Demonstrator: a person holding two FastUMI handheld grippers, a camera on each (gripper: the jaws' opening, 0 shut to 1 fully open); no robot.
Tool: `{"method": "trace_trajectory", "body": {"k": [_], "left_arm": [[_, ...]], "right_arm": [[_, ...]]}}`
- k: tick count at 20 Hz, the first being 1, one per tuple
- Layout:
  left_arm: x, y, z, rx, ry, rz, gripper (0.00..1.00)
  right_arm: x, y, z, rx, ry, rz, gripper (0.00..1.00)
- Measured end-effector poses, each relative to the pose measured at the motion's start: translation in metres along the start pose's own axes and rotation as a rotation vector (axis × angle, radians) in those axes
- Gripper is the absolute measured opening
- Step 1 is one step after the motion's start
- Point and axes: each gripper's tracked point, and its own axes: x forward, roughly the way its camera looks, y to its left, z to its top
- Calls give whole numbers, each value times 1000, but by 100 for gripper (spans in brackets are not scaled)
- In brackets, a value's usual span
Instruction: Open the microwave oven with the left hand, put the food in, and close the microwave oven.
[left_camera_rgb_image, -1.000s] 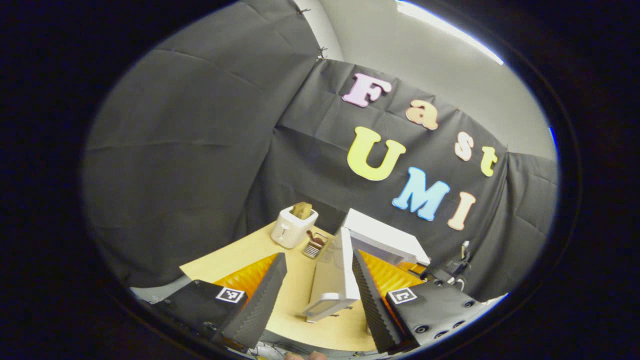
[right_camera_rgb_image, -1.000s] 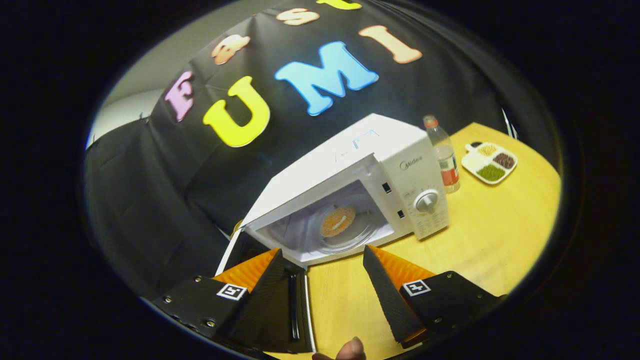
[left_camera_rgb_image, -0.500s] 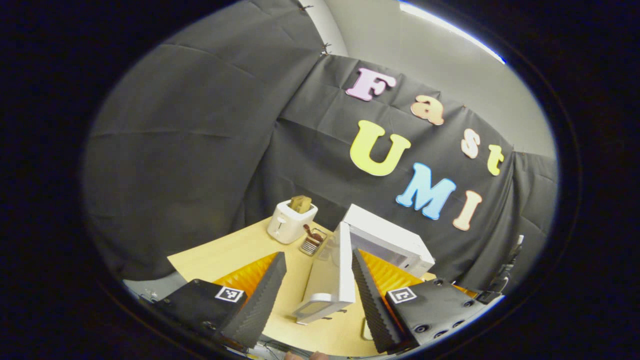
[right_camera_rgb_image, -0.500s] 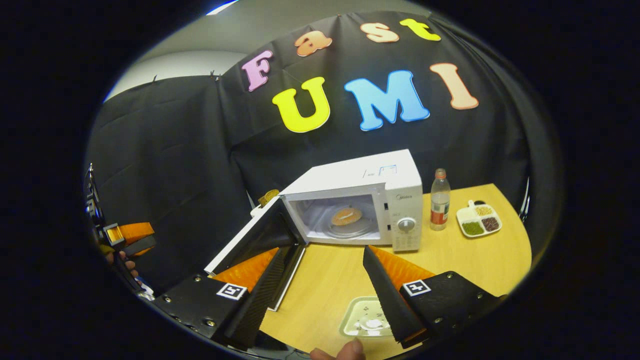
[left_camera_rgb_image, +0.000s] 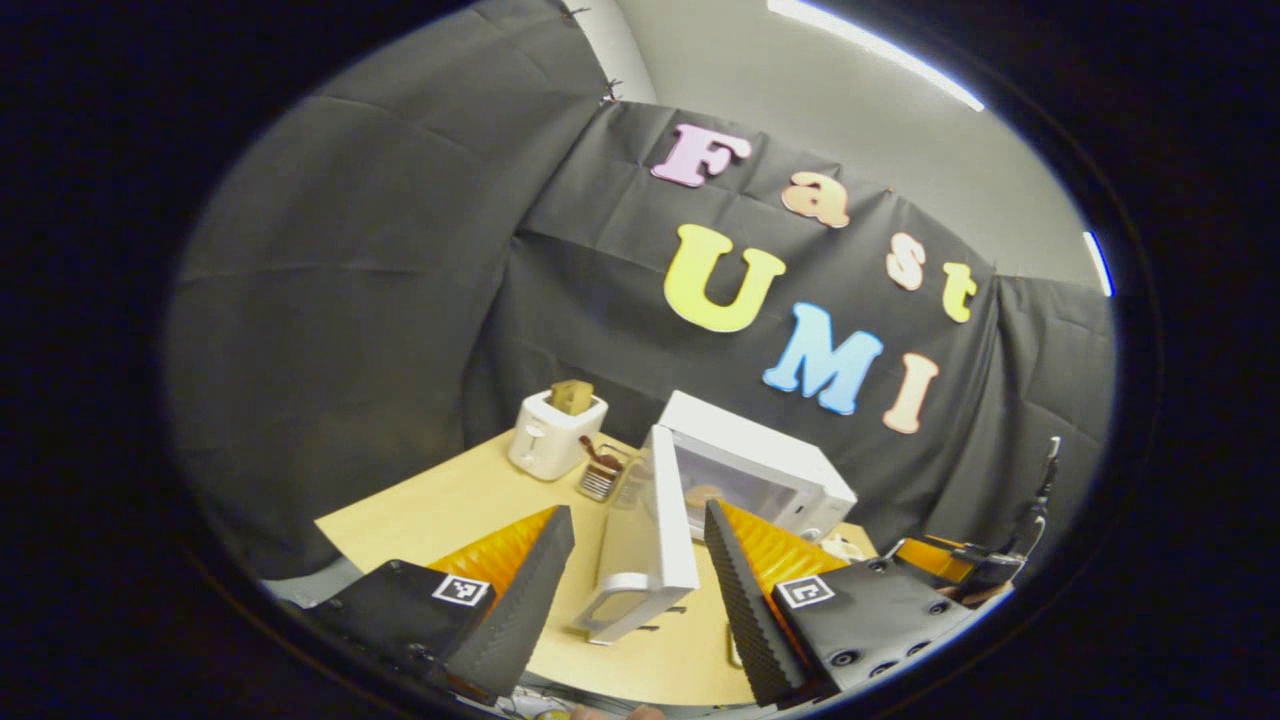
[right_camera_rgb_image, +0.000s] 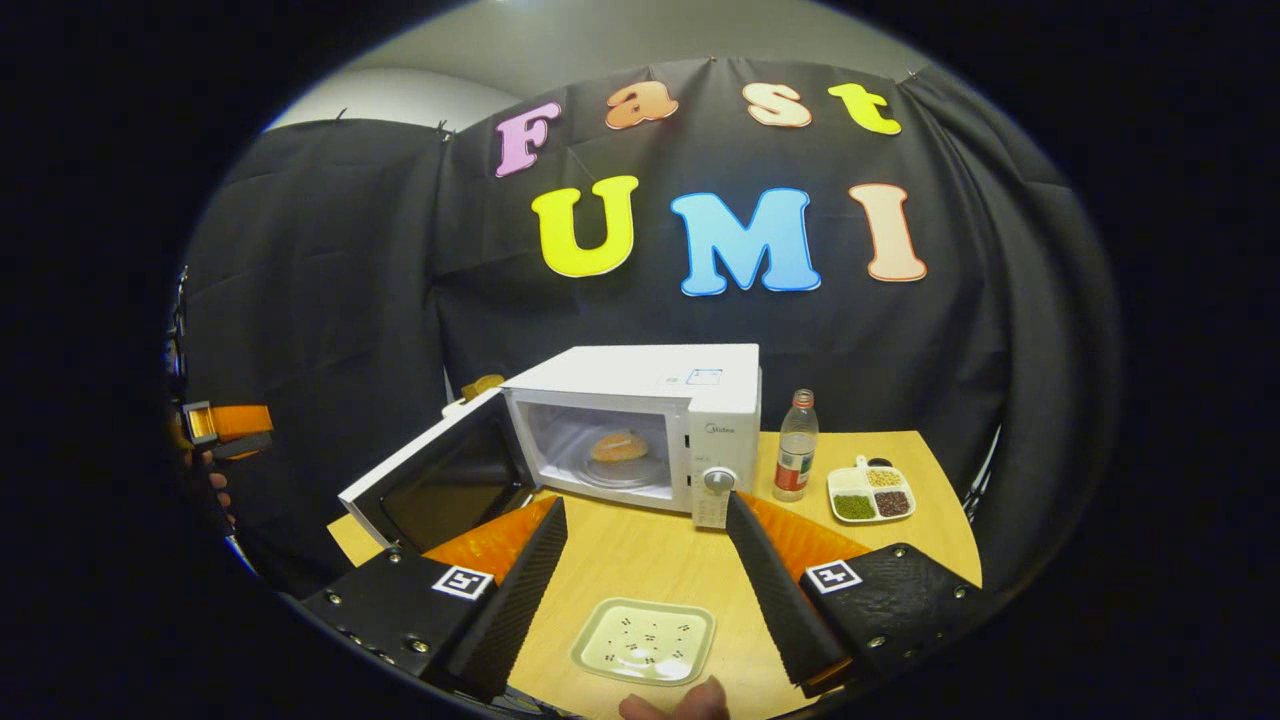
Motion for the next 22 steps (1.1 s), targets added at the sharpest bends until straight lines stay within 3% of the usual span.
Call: {"method": "trace_trajectory", "body": {"k": [2, 3, 5, 6, 8, 9, 13, 15, 17, 18, 22], "left_arm": [[19, 2, -8, 6, 30, -87, 89], [29, 9, -18, 15, 52, -123, 84], [42, 32, -36, 7, 95, -201, 88], [47, 51, -46, -11, 121, -215, 94], [62, 96, -72, -14, 180, -199, 94], [69, 111, -84, -25, 212, -193, 82], [90, 129, -116, -80, 293, -201, 88], [104, 150, -132, -69, 325, -109, 45], [113, 147, -147, -51, 350, -128, 1], [112, 135, -156, -56, 387, -167, 6], [122, 97, -186, 6, 456, -235, 9]], "right_arm": [[0, 5, -2, 9, 15, -32, 98], [0, 6, -3, 2, 26, -53, 98], [0, 14, -8, 12, 53, -79, 98], [0, 16, -10, 13, 62, -97, 98], [-4, 19, -15, 13, 82, -130, 98], [-6, 24, -19, 14, 98, -133, 98], [-9, 33, -28, -4, 142, -157, 98], [-10, 34, -31, -3, 160, -163, 98], [-12, 34, -30, 6, 158, -173, 98], [-15, 33, -32, 6, 161, -178, 98], [-22, 24, -33, 2, 163, -201, 98]]}}
